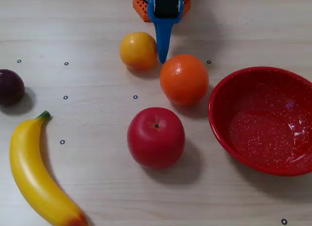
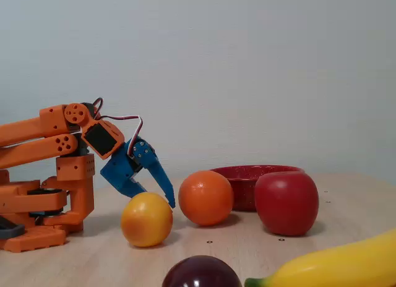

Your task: Put peach in the red bowl.

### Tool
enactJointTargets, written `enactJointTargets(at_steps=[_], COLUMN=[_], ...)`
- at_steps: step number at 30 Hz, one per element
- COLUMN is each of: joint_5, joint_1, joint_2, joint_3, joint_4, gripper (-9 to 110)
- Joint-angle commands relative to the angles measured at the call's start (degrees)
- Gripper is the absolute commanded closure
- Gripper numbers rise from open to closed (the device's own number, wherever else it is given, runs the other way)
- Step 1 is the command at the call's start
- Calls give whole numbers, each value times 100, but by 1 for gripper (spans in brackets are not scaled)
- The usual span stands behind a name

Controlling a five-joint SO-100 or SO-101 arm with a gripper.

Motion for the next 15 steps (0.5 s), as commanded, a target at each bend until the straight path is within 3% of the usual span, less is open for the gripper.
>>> enactJointTargets(at_steps=[1,15], joint_5=[-62,132], joint_1=[-26,167], joint_2=[123,123], joint_3=[97,97], joint_4=[-211,-211], gripper=[102,102])
